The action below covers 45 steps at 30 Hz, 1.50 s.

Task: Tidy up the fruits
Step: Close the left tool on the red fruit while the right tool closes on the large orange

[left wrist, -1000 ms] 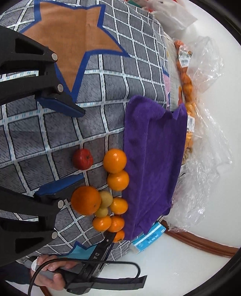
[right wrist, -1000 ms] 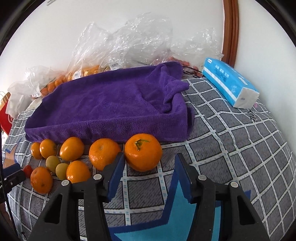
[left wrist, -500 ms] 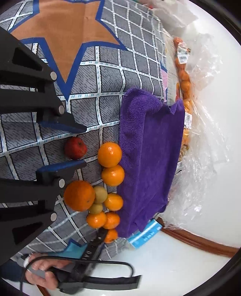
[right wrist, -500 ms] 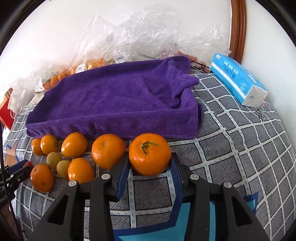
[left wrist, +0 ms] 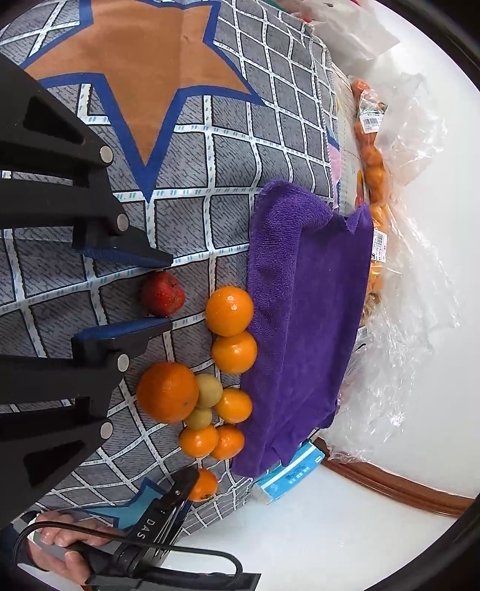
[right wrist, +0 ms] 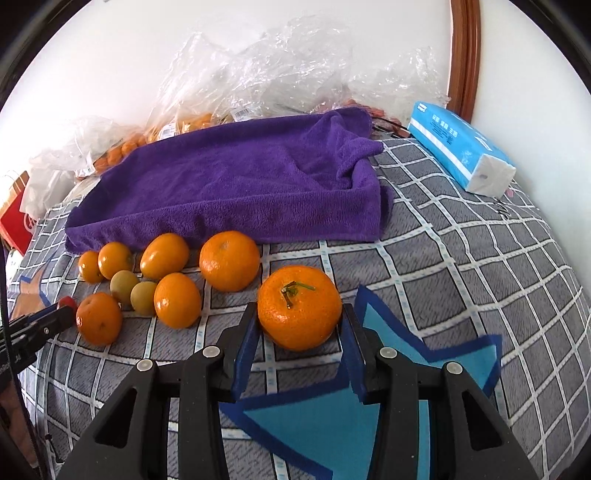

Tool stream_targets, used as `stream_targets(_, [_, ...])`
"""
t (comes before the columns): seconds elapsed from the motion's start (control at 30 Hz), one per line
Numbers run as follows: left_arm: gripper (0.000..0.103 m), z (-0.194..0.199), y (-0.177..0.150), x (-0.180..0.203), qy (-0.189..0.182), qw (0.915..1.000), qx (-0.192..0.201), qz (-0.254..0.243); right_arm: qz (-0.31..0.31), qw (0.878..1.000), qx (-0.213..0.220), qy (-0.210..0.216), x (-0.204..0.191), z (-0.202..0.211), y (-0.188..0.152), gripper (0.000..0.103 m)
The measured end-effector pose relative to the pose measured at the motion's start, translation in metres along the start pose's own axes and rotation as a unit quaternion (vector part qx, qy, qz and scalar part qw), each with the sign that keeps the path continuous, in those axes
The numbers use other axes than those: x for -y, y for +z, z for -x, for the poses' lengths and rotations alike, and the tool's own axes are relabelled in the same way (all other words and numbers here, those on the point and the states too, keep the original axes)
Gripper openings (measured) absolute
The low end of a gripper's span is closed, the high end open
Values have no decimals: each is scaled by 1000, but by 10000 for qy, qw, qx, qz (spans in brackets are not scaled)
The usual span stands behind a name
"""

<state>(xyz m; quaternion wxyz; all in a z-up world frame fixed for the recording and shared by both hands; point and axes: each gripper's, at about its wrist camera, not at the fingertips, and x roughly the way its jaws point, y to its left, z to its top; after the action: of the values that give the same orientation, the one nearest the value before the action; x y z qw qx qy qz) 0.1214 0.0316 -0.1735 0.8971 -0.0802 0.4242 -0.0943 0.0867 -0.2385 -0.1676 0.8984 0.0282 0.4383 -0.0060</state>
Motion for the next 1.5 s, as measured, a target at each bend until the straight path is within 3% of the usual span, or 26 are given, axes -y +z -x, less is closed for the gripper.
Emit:
stream_targets(0.57, [25, 5, 3, -3, -54, 9997, 33, 227, 90, 9999, 36, -42, -10, 20, -1, 43])
stream_targets(0.9, [24, -7, 6, 10, 202, 9997, 79, -118, 14, 10000, 3, -26, -8, 22, -4, 43])
stream_targets(1.0, [23, -8, 9, 11, 101, 9999, 26, -116, -4, 10000, 7, -46, -7, 24, -5, 43])
stream_targets(1.5, [23, 41, 20, 2, 80, 9994, 330, 80, -108, 9997, 232, 5, -10, 52, 10, 43])
